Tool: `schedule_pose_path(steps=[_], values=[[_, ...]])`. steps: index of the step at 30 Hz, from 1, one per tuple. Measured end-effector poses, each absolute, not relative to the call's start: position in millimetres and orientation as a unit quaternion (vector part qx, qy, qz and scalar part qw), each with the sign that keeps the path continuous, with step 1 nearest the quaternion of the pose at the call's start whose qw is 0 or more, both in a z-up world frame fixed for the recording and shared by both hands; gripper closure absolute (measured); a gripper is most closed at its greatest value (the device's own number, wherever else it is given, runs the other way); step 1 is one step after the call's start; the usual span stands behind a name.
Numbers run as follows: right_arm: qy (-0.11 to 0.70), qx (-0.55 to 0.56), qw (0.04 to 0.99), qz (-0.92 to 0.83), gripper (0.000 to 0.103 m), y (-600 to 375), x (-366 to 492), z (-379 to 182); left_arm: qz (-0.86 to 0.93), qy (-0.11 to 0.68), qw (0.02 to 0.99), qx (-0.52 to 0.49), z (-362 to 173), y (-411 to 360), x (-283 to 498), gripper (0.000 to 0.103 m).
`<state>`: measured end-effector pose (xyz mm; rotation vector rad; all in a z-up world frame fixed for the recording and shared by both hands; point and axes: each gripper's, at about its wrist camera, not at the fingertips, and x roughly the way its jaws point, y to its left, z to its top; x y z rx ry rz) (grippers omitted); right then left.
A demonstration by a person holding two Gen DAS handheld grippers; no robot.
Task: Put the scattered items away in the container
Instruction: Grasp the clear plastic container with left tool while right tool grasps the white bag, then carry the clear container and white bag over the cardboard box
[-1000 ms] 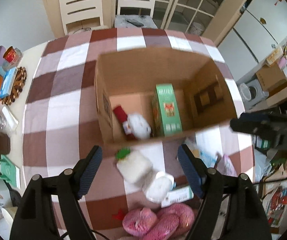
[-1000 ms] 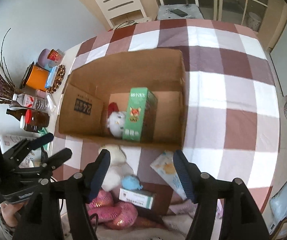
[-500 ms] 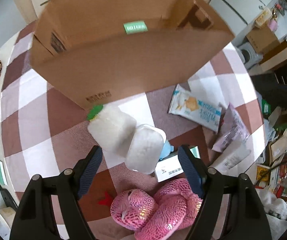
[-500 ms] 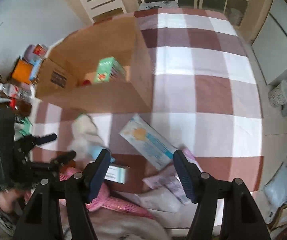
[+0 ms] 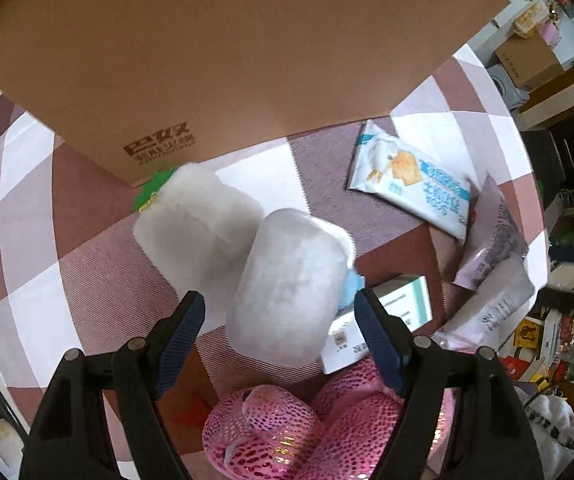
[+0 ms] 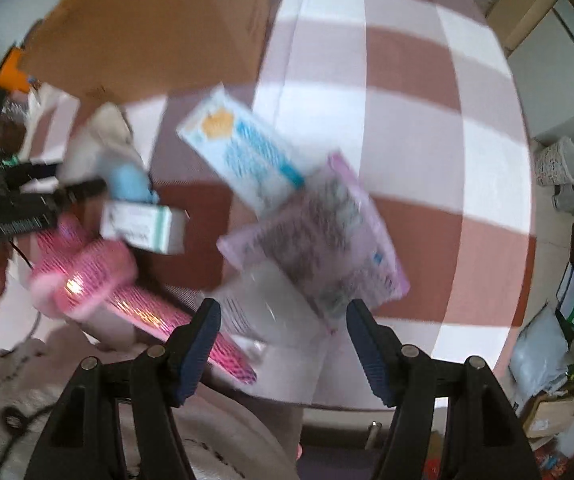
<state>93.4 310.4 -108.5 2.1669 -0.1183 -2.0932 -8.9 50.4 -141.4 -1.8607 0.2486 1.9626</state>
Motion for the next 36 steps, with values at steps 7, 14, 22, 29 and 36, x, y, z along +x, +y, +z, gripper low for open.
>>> schedule_pose_path(steps=[7, 14, 22, 29, 36], values=[[-0.064, 0.728, 0.065, -0.679, 0.036, 310, 106, -146, 0.71, 0.061, 0.194, -0.674, -154, 38, -14, 0.033], [-0.06, 0.723, 0.074, -0.684, 0.034, 307, 105, -159, 0.716, 0.081, 0.202, -0.664, -159, 47, -10, 0.053], [-0.068, 0.7, 0.079, -0.706, 0.042, 305, 113, -162, 0.726, 0.074, 0.197, -0.655, -155, 36, -9, 0.055], [-0.118, 0.663, 0.087, -0.734, 0.066, 310, 118, -141, 0.741, 0.043, 0.192, -0.642, -136, 18, -10, 0.058], [-0.132, 0.662, 0.085, -0.733, 0.068, 316, 97, -133, 0.736, 0.024, 0.196, -0.647, -141, 13, -14, 0.058]])
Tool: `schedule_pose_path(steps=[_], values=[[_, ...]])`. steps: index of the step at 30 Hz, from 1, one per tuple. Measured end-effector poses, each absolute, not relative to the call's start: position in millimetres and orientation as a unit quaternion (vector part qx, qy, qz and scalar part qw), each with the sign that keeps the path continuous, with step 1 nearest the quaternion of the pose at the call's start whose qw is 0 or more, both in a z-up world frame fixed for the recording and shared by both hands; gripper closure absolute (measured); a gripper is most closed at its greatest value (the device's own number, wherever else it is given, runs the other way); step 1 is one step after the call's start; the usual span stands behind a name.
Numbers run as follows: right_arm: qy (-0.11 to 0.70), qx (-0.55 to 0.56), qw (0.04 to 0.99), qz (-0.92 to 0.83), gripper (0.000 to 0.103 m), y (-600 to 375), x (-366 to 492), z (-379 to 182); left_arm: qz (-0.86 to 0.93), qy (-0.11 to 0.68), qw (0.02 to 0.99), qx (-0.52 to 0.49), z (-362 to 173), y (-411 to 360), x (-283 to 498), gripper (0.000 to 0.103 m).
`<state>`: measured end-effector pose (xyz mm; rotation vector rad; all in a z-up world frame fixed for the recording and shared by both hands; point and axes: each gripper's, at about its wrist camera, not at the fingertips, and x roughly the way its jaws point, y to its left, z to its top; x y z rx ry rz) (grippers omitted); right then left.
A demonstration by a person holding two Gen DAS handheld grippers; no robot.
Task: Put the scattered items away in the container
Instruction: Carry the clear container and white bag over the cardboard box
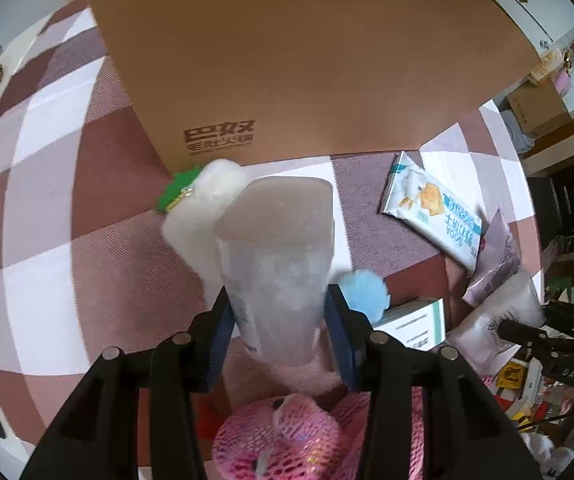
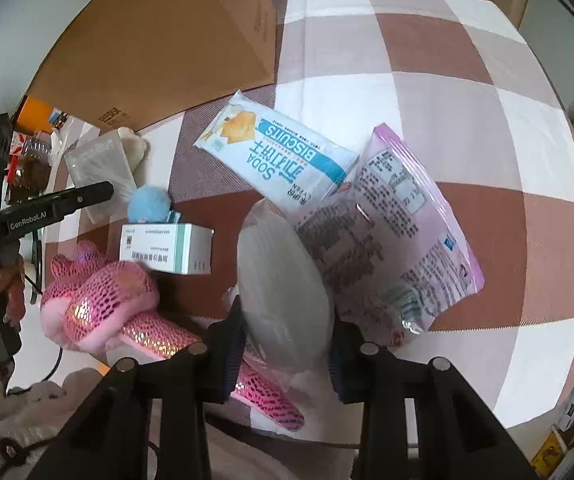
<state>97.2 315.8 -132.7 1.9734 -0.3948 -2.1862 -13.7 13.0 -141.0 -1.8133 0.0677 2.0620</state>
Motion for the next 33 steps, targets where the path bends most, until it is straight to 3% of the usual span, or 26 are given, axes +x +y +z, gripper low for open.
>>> schedule_pose_path(steps=[7, 10, 15, 23, 33], values=[[-0.18, 0.684, 0.088, -0.701, 0.062, 307, 91, -159, 0.733, 0.025, 0.209, -0.646, -156, 36, -27, 0.056], [-0.173, 0.681, 0.091, -0.706, 0.064, 303, 89, -160, 0.729, 0.036, 0.213, -0.65, -163, 44, -28, 0.059], [-0.166, 0.667, 0.085, -0.722, 0.068, 304, 92, -144, 0.742, 0.043, 0.208, -0.635, -152, 40, -24, 0.063], [-0.16, 0.649, 0.065, -0.741, 0.068, 316, 88, -110, 0.766, 0.018, 0.199, -0.611, -109, 22, -25, 0.063], [-0.148, 0.63, 0.075, -0.759, 0.068, 310, 74, -81, 0.769, 0.003, 0.194, -0.608, -95, 4, -13, 0.063]])
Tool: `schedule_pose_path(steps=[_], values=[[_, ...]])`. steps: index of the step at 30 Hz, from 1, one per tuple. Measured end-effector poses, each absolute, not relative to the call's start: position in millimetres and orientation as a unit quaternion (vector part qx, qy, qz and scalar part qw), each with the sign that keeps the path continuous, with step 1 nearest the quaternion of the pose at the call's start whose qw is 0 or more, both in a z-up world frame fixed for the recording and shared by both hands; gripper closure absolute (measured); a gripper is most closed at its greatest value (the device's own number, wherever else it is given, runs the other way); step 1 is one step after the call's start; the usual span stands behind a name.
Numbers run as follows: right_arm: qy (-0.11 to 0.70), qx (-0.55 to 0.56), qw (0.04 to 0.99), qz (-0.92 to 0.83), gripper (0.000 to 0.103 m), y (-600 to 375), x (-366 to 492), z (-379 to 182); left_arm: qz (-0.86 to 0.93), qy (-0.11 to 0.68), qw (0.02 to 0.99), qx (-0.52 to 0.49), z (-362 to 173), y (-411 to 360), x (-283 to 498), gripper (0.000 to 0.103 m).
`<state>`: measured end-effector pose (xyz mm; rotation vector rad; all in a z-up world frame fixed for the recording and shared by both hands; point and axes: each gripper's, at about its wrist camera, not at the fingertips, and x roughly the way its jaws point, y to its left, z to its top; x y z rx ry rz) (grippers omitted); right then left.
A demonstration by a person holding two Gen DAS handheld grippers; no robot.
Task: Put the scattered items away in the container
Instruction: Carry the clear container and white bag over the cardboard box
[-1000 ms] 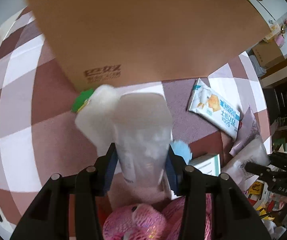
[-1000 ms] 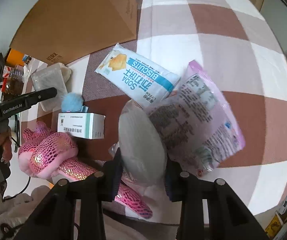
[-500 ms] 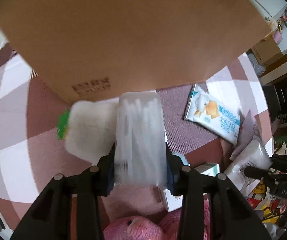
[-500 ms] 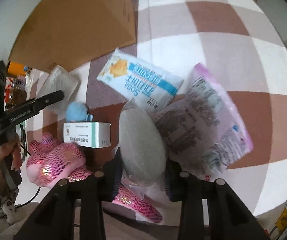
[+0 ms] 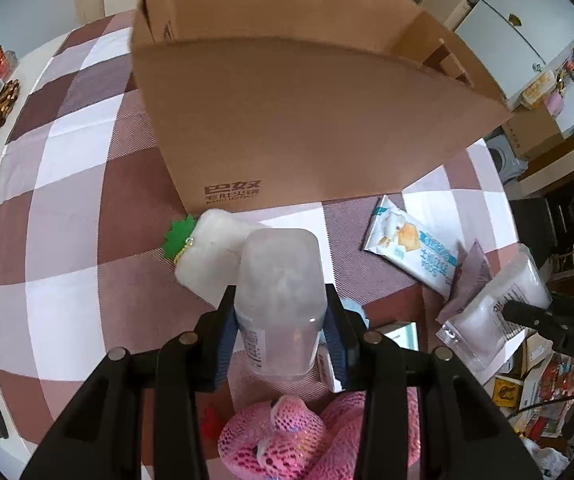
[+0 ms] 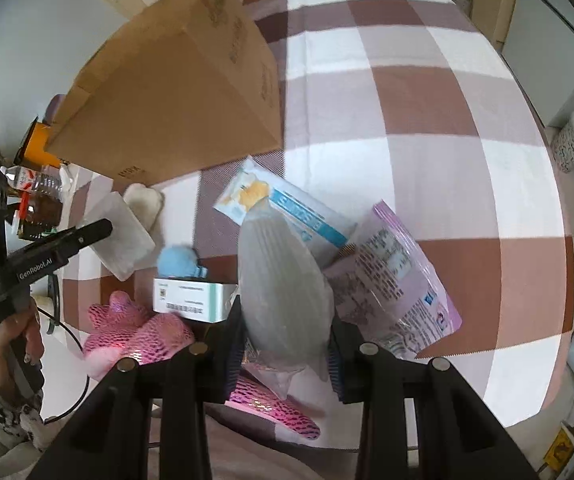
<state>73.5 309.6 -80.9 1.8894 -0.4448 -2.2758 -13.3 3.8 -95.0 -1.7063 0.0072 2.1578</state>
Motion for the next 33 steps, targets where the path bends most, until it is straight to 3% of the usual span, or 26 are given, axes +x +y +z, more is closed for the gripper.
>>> schedule_pose_path(steps=[33], values=[[-0.077, 0.579, 0.165, -0.795, 0.068, 239, 31, 2, 0.824, -0.007, 0.187, -0.535, 26, -23, 21, 0.063]])
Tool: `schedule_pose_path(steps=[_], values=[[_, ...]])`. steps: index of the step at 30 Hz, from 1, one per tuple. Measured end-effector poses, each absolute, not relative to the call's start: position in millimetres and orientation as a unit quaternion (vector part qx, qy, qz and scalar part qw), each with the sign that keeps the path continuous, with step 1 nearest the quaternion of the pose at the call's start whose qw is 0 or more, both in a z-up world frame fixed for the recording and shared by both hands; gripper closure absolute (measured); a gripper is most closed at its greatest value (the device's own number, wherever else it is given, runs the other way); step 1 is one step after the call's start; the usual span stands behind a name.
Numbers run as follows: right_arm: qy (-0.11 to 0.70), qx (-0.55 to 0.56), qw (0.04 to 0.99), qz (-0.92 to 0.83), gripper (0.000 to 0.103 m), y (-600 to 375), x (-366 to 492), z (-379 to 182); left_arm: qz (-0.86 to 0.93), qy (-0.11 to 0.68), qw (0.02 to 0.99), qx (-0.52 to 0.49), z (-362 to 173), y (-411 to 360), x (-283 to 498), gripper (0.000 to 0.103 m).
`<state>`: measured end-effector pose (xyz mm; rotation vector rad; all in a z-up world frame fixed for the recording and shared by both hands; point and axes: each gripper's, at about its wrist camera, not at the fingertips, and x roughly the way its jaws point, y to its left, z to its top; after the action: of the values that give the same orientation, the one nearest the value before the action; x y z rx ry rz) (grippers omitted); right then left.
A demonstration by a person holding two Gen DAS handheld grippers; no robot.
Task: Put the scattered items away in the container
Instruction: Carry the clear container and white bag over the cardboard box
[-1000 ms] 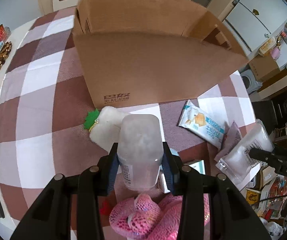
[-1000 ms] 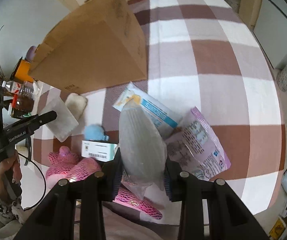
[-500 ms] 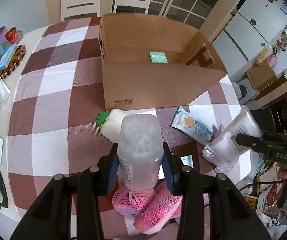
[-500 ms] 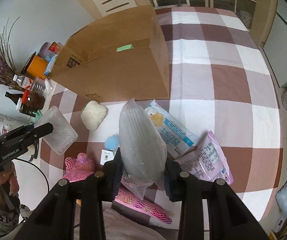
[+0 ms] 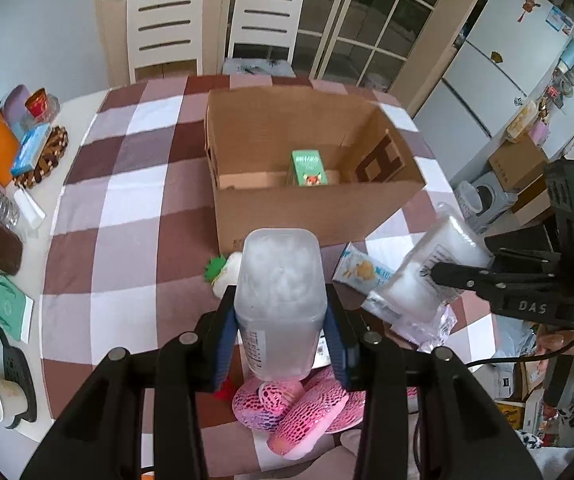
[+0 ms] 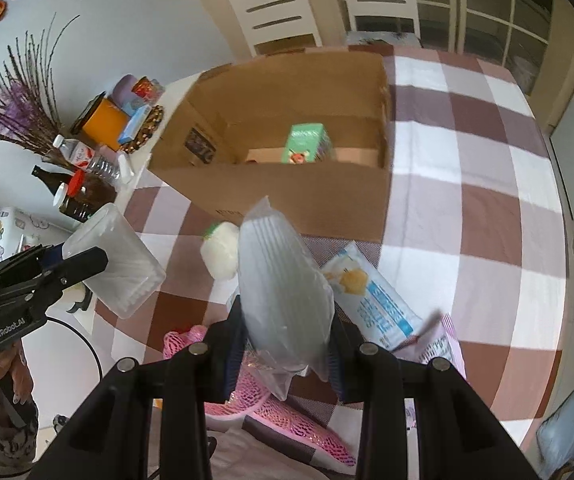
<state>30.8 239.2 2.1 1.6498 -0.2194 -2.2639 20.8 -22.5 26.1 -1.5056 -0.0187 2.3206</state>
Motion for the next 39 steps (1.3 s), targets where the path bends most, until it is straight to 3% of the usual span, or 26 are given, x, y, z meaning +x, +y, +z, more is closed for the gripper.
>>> schedule_pose_path(steps=[20, 39], values=[[-0.068, 0.533, 0.196, -0.82, 0.068, 225, -6, 49, 0.852, -0.002, 0.202, -0.484, 80, -6, -6, 0.063], [-0.081, 0.513, 0.185, -0.834, 0.068, 230, -61, 69, 0.857, -0.005, 0.222, -0.464, 94, 1, -76, 0.063]])
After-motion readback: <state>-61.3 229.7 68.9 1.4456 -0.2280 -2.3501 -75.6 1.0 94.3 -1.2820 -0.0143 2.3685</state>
